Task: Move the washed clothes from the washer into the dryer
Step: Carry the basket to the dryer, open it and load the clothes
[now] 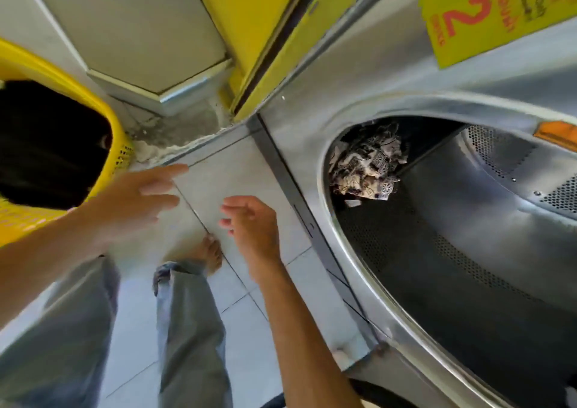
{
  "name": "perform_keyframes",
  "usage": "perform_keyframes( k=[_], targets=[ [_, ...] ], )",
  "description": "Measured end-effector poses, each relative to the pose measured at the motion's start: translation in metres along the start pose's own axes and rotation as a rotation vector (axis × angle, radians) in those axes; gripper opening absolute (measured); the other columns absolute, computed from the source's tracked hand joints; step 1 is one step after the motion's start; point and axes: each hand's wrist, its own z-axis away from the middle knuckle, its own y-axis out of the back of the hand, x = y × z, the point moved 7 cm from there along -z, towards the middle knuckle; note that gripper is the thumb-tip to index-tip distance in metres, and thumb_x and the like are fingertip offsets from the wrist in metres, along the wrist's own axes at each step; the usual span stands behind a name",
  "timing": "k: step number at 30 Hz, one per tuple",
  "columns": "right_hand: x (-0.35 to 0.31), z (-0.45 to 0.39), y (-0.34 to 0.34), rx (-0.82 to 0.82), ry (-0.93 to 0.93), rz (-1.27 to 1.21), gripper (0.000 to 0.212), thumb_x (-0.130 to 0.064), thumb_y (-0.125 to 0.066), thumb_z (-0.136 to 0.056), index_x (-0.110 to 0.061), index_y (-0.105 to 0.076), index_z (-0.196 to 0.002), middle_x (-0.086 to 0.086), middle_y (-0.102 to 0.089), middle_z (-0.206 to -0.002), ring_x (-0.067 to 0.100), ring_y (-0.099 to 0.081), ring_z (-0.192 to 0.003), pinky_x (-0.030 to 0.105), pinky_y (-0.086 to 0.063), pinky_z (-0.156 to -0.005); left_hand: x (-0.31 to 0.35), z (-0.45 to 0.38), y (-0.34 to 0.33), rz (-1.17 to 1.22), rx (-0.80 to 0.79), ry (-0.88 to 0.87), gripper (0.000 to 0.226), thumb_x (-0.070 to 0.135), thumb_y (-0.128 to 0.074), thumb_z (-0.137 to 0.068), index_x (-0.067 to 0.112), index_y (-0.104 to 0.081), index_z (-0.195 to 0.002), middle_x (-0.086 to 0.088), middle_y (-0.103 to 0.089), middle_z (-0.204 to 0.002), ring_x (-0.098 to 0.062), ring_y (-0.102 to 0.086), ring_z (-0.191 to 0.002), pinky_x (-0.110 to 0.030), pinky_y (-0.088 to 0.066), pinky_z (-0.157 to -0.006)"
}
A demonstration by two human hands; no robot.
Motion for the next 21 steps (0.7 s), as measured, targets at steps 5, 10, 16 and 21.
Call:
perform_keyframes(
  k=[5,10,16,21],
  targets=[
    [-0.027,0.030,-0.162,-0.445,0.132,0.276,0.033,-0.010,-0.051,-0.090,-0.028,-0.071,-0.110,-0.010,-0.074,-0.110,0.010,-0.071,-0.101,0.037,-0.055,-0.097,-0.068,0.021,0.145,0.072,0.184,0.123,0.048,0.018,-0.065,-0.090,0.035,-0.051,-0.133,0.010,-0.060,-0.113,-0.003,-0.065,-0.089,-0.030,-0.057,-0.077],
    [-0.063,0.004,-0.297,-0.562,0.281,0.522,0.050,-0.012,-0.054,-0.087,-0.029,-0.057,-0.135,0.000,-0.060,-0.138,0.014,-0.057,-0.126,0.034,-0.047,-0.105,-0.107,0.012,0.251,0.169,0.329,0.163,0.049,0.004,-0.055,-0.096,0.025,-0.052,-0.140,-0.008,-0.055,-0.110,-0.023,-0.053,-0.104,-0.044,-0.047,-0.096],
    [-0.027,-0.108,-0.386,-0.327,0.277,1.033,0.099,-0.034,-0.071,-0.087,-0.044,-0.001,-0.156,0.025,-0.001,-0.164,0.051,-0.021,-0.145,0.056,-0.036,-0.109,-0.144,-0.036,0.289,0.128,0.282,0.205,0.052,0.011,-0.061,-0.093,0.033,-0.052,-0.139,-0.009,-0.058,-0.133,-0.025,-0.057,-0.119,-0.043,-0.053,-0.089],
    [-0.003,-0.138,-0.387,-0.183,0.357,0.817,0.056,-0.031,-0.071,-0.088,-0.030,-0.050,-0.141,0.011,-0.055,-0.137,0.031,-0.058,-0.121,0.035,-0.048,-0.093,-0.162,-0.052,0.282,0.177,0.213,0.177,0.050,0.014,-0.058,-0.096,0.028,-0.047,-0.143,-0.003,-0.057,-0.126,-0.020,-0.057,-0.112,-0.042,-0.052,-0.092]
  ],
)
